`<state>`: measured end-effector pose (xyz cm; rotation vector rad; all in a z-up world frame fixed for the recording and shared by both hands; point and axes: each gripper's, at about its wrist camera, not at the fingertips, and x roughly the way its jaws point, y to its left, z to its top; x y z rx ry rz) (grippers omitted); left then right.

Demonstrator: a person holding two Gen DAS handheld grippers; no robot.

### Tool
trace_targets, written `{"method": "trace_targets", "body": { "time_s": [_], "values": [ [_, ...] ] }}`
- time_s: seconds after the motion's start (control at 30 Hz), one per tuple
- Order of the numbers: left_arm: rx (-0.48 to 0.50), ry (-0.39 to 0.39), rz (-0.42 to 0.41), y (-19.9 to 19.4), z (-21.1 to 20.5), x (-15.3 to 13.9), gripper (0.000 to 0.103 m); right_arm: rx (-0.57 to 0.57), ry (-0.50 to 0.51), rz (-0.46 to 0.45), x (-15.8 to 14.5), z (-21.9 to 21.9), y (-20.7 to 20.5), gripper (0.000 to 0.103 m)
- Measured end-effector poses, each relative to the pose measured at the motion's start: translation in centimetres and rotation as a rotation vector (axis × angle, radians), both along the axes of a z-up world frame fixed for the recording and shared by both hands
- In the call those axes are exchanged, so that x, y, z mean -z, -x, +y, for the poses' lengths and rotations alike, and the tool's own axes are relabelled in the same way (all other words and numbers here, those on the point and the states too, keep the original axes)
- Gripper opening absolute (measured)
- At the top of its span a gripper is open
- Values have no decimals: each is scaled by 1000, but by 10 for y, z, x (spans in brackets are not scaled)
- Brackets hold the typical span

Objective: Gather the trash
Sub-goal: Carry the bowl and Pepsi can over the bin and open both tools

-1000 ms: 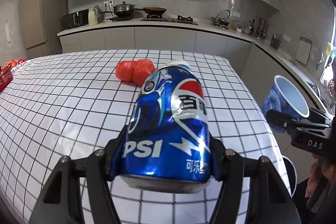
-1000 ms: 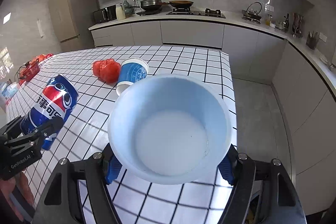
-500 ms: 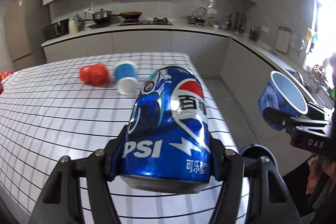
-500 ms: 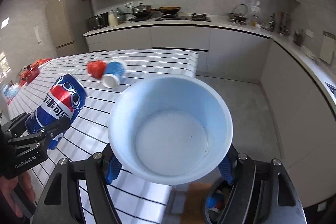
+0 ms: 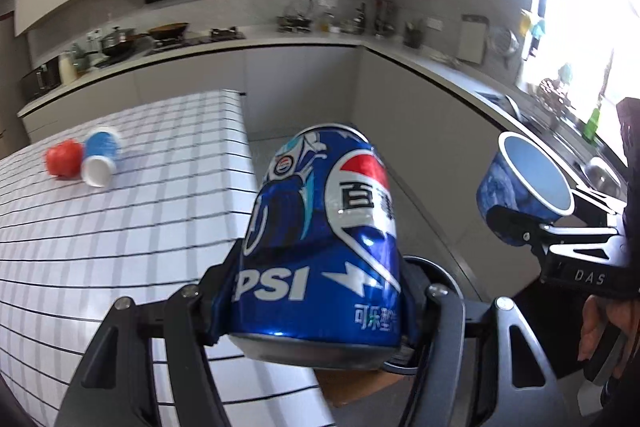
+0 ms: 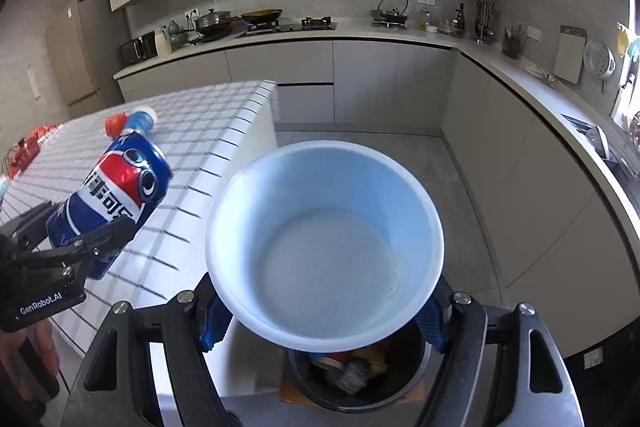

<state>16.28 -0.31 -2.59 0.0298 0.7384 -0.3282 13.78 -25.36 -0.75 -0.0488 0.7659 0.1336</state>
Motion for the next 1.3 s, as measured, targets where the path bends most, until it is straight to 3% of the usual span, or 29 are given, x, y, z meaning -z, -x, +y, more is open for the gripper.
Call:
{"method": "trace_targets", "body": {
  "time_s": [0.2, 0.57, 0.83, 1.1, 1.13, 1.17, 1.2, 1.23, 1.3],
  "values": [
    [33, -6, 29, 6, -48, 16, 65, 21, 2, 33, 14, -51, 11, 76],
    [13, -28, 118, 19, -100, 62, 65, -24, 5, 115, 58, -91, 8, 76],
    [21, -47, 203, 23, -117, 105, 65, -153, 33, 182, 108, -101, 3, 76],
    [15, -34, 282, 12, -122, 153, 66, -342, 91, 287, 178, -91, -21, 76],
    [32, -21, 290, 9, -125, 162, 67, -372, 99, 295, 186, -89, -25, 77],
    [32, -29, 292, 6, -126, 173, 79, -408, 121, 293, 198, -87, -29, 77],
    [-10, -77, 307, 1, -125, 187, 90, -421, 148, 280, 208, -86, -32, 97],
    [-53, -102, 320, -2, -122, 196, 102, -401, 205, 304, 224, -89, -38, 103],
    [-78, -77, 347, -3, -116, 204, 103, -394, 214, 345, 243, -100, -44, 103]
  ]
}}
